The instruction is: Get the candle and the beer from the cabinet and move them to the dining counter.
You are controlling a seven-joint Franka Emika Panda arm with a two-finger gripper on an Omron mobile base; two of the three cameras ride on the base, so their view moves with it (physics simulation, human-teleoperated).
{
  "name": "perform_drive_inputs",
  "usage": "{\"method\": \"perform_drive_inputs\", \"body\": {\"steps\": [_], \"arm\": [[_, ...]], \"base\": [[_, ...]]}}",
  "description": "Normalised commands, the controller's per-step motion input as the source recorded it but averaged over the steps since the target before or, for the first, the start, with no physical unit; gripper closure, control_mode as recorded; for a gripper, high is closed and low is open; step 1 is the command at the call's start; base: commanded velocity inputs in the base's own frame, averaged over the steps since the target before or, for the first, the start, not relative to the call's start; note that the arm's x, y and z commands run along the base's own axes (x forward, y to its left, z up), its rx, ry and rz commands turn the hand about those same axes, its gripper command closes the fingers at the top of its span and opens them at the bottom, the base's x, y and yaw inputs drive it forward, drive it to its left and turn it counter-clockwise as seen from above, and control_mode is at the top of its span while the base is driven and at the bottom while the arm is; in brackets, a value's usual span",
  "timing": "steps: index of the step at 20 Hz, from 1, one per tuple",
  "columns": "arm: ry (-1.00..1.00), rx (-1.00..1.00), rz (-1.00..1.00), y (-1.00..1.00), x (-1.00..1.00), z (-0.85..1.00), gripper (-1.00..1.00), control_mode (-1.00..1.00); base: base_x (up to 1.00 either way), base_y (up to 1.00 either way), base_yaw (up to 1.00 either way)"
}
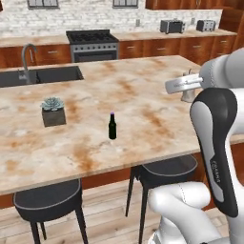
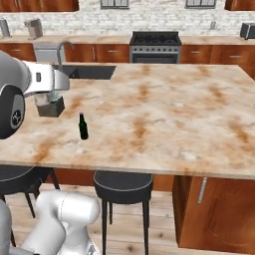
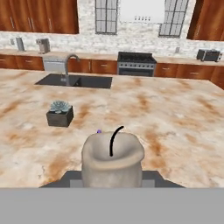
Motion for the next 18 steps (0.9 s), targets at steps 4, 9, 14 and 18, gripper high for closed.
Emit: {"method": "perform_drive_inputs", "body": {"steps": [4, 9, 14, 18], "arm": [[0.00, 0.00, 0.00, 0.00, 0.00, 0.00, 1.00, 1.00], [0.00, 0.00, 0.00, 0.00, 0.00, 0.00, 1.00, 1.00], [0.00, 0.00, 0.00, 0.00, 0.00, 0.00, 1.00, 1.00], [0.00, 0.00, 0.00, 0.00, 0.00, 0.00, 1.00, 1.00]], "base": [[0.45, 0.10, -0.03], [0.45, -0.29, -0.01], [0.58, -0.28, 0.00], [0.61, -0.07, 0.00]]}}
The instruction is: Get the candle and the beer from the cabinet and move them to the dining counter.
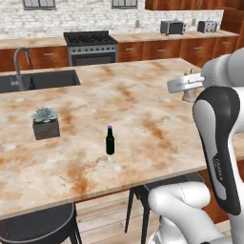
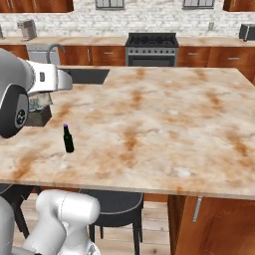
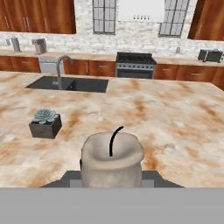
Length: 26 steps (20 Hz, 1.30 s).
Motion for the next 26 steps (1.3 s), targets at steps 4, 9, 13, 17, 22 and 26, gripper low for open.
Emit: {"method": "perform_drive_inputs", "body": {"steps": [4, 9, 13, 17, 22, 26], "arm": [[0.00, 0.00, 0.00, 0.00, 0.00, 0.00, 1.00, 1.00], [-0.02, 0.00, 0.01, -0.10, 0.00, -0.07, 1.00, -1.00], [0.00, 0.01, 0.27, -0.47, 0.44, -0.47, 1.00, -1.00], [0.00, 0.00, 0.37, -0.33, 0.68, -0.77, 1.00, -1.00], [0.00, 0.00, 0.27, -0.02, 0.76, -0.71, 1.00, -1.00], [-0.02, 0.00, 0.21, -0.01, 0.79, -0.61, 1.00, -1.00]], "base": [[0.27, 0.00, 0.00], [0.00, 0.00, 0.00], [0.00, 0.00, 0.00], [0.00, 0.00, 0.00], [0.00, 0.00, 0.00], [0.00, 0.00, 0.00]]}}
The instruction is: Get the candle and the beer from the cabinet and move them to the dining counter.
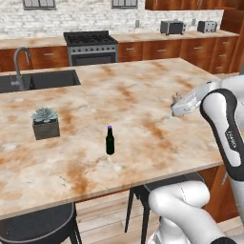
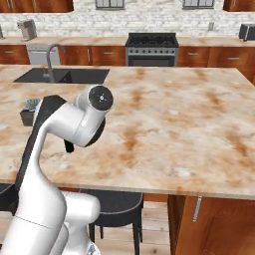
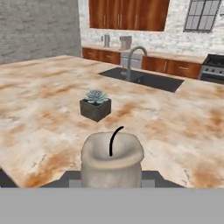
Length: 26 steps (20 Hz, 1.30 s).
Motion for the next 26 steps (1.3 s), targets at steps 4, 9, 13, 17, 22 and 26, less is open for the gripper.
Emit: {"method": "perform_drive_inputs", "body": {"steps": [4, 9, 13, 17, 22, 26], "arm": [[-0.04, 0.01, 0.19, -0.03, 0.80, -0.61, 1.00, -1.00], [-0.02, 0.05, 0.13, -0.05, 0.58, -0.60, 1.00, -1.00], [0.00, 0.10, 0.06, -0.03, 0.52, -0.65, 1.00, -1.00], [0.00, 0.10, 0.05, 0.00, 0.57, -0.65, 1.00, -1.00], [0.00, 0.04, 0.04, 0.00, 0.45, -0.56, 1.00, -1.00], [0.00, 0.00, 0.01, 0.00, 0.38, -0.36, 1.00, -1.00]], "base": [[0.00, 0.00, 0.00], [0.00, 0.00, 0.00], [0.00, 0.00, 0.00], [0.00, 0.00, 0.00], [0.00, 0.00, 0.00], [0.00, 0.00, 0.00]]}}
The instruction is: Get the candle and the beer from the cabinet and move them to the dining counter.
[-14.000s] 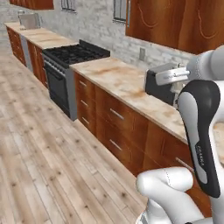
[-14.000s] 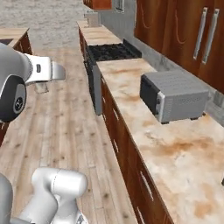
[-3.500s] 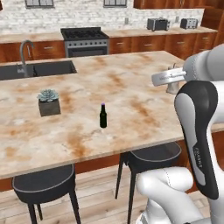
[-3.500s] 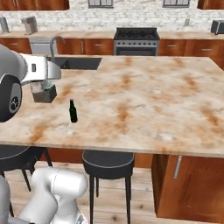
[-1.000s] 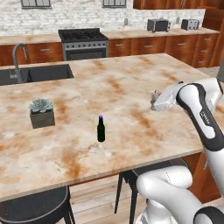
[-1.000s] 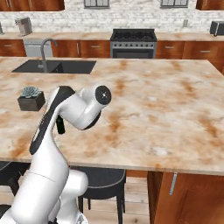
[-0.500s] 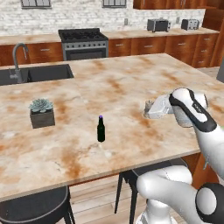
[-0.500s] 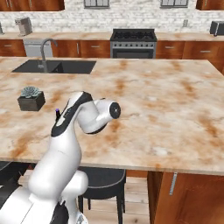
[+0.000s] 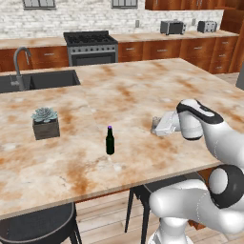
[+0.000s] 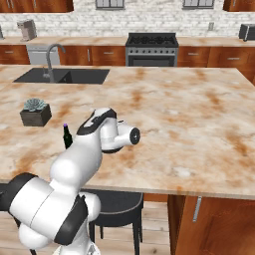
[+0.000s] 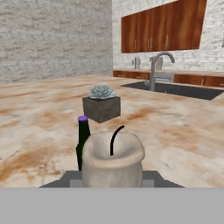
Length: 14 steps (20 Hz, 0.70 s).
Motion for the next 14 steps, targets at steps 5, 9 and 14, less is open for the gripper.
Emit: {"method": "perform_drive_inputs", "body": {"steps": [5, 9, 14], "arm": [[0.01, 0.00, 0.00, 0.01, 0.12, -0.10, 1.00, -1.00], [0.06, 0.00, 0.00, 0.05, 0.13, -0.09, 1.00, -1.00], [0.06, -0.02, 0.00, 0.09, 0.15, -0.17, 1.00, -1.00]], "base": [[0.00, 0.00, 0.00], [0.00, 0.00, 0.00], [0.00, 0.00, 0.00]]}}
